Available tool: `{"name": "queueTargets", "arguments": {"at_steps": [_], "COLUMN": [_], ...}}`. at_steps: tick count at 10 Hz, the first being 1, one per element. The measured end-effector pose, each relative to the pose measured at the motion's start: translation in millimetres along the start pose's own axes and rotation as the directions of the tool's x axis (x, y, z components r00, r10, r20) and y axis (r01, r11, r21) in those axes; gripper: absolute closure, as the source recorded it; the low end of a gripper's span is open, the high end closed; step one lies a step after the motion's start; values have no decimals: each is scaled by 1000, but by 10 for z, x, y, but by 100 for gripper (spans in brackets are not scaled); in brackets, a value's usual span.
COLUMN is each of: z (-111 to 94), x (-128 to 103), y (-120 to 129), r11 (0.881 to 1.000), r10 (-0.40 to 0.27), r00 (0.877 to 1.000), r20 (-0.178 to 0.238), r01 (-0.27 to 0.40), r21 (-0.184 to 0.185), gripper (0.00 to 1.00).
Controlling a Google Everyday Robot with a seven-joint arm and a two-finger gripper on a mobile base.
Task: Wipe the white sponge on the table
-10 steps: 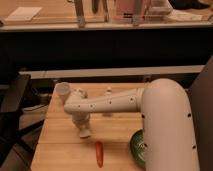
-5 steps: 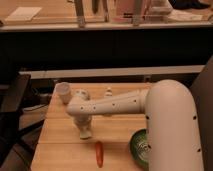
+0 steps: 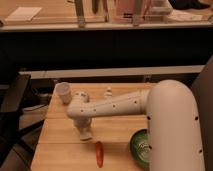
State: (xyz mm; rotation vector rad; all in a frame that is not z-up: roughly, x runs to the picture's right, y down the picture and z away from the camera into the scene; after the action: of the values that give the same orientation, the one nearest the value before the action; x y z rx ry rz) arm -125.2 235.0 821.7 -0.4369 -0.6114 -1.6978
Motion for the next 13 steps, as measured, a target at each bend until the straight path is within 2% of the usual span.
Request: {"name": "queueTargets", "arguments": {"at_steps": [13], "z": [23], "x": [-43], "y": [-218], "r11": [998], "r10": [-63], "r00": [998], "r20": [-14], "r01": [63], "r21": [1], "gripper": [95]}}
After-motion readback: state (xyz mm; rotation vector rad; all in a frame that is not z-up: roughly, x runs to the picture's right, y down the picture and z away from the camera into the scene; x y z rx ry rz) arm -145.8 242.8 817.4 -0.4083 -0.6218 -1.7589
